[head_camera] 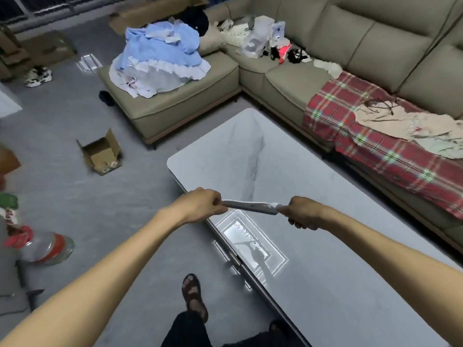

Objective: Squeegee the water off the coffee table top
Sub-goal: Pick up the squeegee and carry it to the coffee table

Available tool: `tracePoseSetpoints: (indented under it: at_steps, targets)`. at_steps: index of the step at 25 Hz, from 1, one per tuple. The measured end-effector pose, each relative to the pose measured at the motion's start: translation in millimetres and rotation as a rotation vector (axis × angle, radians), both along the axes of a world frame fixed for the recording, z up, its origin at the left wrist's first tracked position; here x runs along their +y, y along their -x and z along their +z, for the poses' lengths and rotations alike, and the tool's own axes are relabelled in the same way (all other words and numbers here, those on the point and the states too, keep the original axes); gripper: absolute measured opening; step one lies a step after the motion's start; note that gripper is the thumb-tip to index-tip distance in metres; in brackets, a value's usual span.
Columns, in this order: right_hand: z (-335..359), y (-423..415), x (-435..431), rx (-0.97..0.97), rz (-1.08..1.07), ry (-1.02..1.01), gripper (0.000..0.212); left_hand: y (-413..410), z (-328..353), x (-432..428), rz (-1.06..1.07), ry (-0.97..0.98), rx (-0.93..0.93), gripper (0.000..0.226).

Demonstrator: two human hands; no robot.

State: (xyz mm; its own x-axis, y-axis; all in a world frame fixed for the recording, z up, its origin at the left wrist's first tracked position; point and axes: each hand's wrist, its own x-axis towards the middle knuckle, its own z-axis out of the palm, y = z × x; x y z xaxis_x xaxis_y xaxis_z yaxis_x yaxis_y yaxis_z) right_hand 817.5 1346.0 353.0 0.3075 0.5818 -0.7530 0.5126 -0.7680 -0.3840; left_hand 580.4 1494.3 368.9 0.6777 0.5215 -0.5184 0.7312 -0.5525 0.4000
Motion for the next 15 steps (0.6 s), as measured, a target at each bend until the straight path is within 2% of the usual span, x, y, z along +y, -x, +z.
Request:
tracePoseSetpoints:
  at_steps: [3,8,12,15]
  targets:
    - [3.5,2.8,57.7,0.021,-0.134,-0.004,0.051,-9.2,-1.5,87.4,-0.034,0.062,-0.016,0.027]
    - [-5.5,-8.9,129.0,0.057,-0.309,-0.033,0.053,-57.2,-11.7,181.4,-0.095,0.13,-0.07,0.013]
    - [-53.9,-35.1,196.5,0.107,-0.431,-0.027,0.046,-91.3,-49.0,246.5,-0.066,0.103,-0.056,0.013]
    - [-79.5,-59.9,249.3,0.182,-0.438,0.035,0.032,-110.8,-71.8,301.1,0.018,0.085,-0.038,0.012]
